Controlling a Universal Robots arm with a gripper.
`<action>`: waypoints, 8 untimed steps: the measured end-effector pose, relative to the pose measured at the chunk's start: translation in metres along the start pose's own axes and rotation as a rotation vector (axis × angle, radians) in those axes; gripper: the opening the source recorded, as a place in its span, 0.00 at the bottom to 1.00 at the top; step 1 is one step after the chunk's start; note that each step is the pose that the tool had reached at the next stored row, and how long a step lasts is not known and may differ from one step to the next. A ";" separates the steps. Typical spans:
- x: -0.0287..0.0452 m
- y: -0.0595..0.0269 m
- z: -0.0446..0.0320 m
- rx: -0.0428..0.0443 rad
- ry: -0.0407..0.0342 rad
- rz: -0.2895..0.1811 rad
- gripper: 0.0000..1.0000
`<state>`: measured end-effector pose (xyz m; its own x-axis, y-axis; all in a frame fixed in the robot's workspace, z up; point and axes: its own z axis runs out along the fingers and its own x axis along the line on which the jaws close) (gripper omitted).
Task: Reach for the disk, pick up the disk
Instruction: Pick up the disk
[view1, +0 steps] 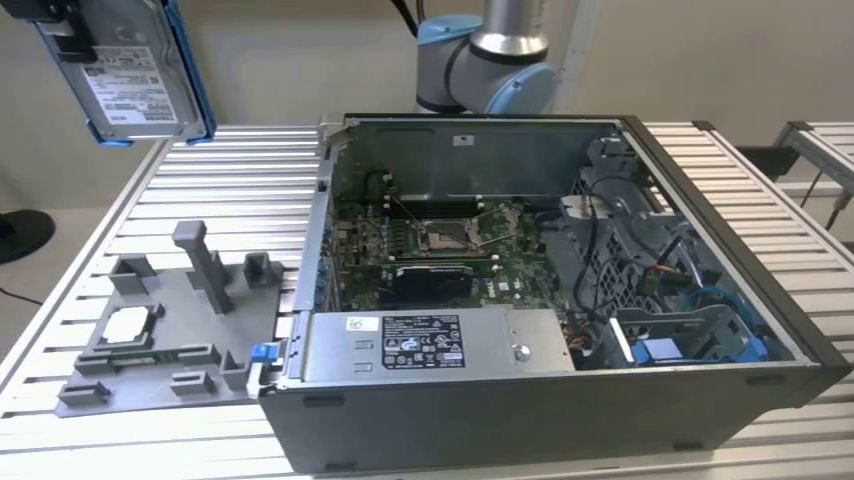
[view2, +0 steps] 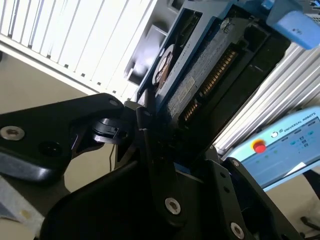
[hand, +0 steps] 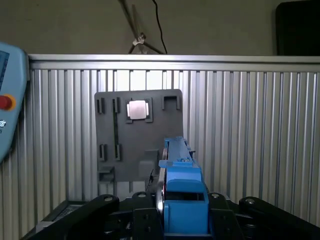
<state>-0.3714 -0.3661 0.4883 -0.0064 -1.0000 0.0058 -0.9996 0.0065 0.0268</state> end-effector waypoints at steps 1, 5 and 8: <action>0.0000 -0.0021 -0.0001 -0.0004 0.0000 0.000 0.00; 0.0001 -0.0111 -0.0004 -0.0018 0.0001 0.000 0.00; 0.0002 -0.0176 -0.0005 -0.0027 0.0000 0.000 0.00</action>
<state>-0.3537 -0.3664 0.4883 -0.0064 -1.0000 0.0058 -0.9995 0.0065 0.0295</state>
